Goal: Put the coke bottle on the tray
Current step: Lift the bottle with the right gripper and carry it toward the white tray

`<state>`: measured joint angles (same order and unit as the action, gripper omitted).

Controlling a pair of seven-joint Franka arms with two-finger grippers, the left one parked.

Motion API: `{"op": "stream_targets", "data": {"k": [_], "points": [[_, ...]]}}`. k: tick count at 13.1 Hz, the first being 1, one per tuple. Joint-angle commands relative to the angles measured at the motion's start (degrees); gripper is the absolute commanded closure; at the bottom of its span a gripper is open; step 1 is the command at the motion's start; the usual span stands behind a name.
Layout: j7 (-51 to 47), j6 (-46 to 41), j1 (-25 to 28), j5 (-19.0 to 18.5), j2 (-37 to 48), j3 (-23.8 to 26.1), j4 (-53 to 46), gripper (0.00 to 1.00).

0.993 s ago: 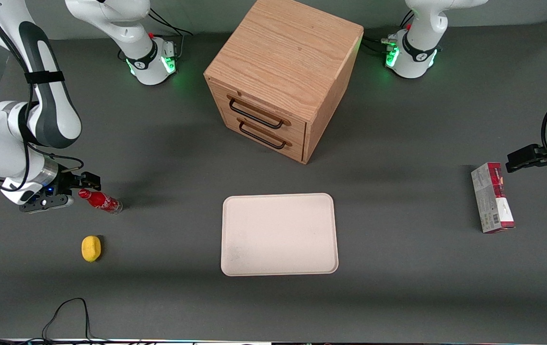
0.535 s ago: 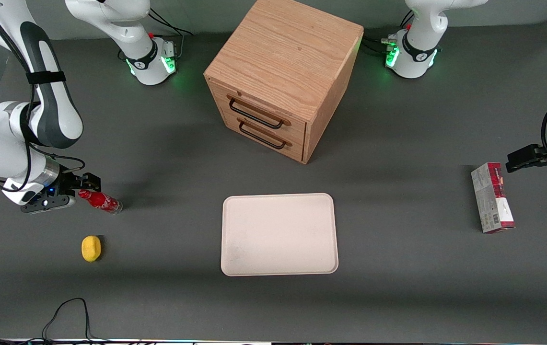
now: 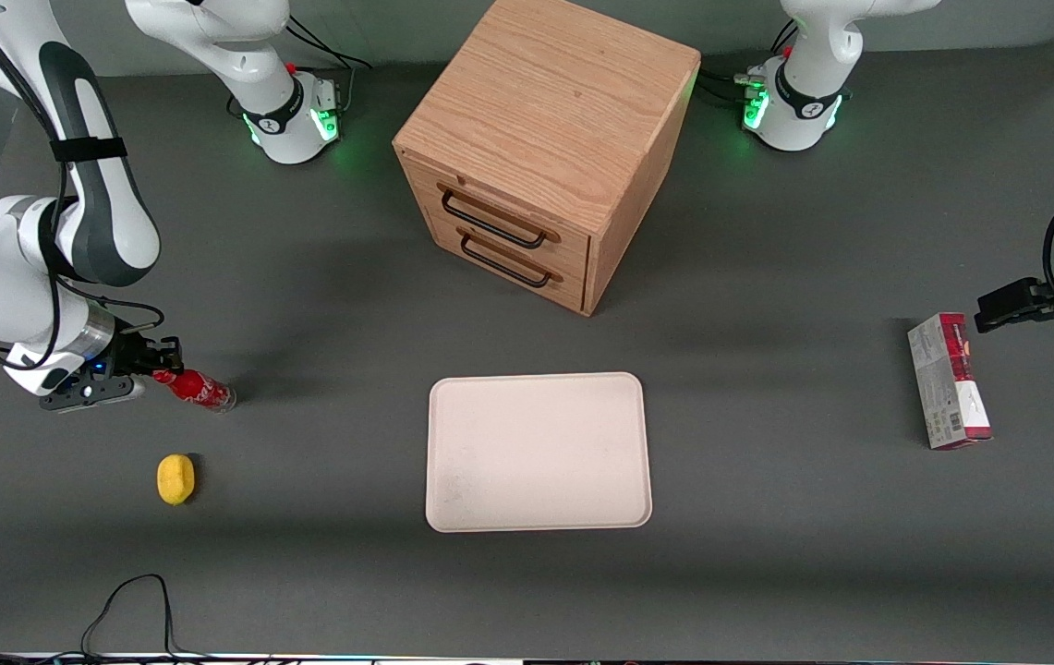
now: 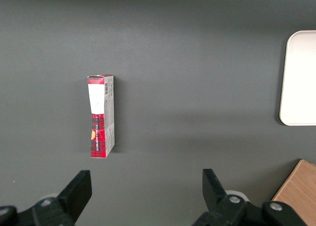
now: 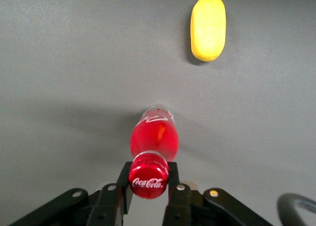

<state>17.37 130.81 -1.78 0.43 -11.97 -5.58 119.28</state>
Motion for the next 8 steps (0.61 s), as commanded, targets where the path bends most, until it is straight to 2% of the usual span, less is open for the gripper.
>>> {"op": "stream_targets", "data": {"k": [1, 3, 8], "points": [[-1.9, 0.1, 0.6, 1.0, 0.4, -0.2, -1.2, 1.00], [-3.5, -7.8, 0.6, 1.0, -0.5, 0.0, -8.1, 1.00], [-6.0, -42.0, 1.1, 1.2, -6.7, 0.0, -39.8, 1.00]]}}
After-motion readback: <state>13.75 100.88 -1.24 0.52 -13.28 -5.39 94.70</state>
